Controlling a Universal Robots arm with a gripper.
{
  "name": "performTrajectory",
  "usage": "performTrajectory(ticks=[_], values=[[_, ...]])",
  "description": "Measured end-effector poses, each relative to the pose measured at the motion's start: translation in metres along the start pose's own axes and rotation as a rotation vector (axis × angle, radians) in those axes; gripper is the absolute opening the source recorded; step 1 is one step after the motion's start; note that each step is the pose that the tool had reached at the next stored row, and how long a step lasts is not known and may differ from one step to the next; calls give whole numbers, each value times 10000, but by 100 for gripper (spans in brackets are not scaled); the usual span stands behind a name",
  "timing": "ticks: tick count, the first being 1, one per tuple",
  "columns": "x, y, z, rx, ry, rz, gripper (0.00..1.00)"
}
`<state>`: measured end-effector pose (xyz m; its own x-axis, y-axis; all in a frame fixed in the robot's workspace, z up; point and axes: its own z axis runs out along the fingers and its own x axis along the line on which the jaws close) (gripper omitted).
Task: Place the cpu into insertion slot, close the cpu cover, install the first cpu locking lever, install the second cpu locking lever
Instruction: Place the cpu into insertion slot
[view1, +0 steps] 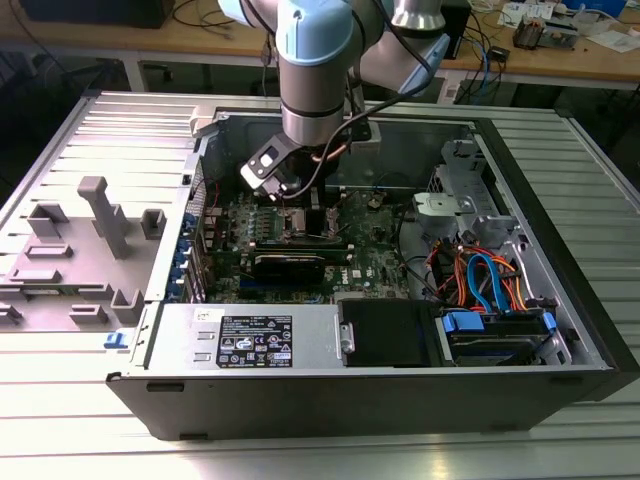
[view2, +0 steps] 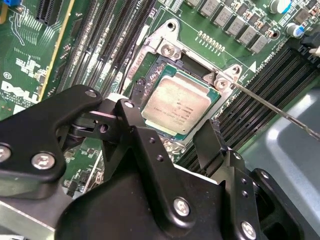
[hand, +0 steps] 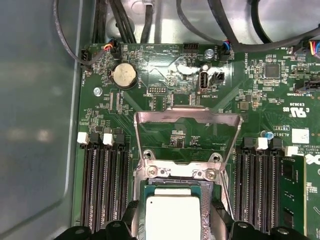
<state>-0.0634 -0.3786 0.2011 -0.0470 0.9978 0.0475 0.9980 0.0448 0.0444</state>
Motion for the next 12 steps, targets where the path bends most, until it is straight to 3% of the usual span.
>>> performTrajectory(ticks=[10,12], values=[[-2,-2,22,5,-8,-12,66],[-2,-3,23,5,-2,-12,55]])
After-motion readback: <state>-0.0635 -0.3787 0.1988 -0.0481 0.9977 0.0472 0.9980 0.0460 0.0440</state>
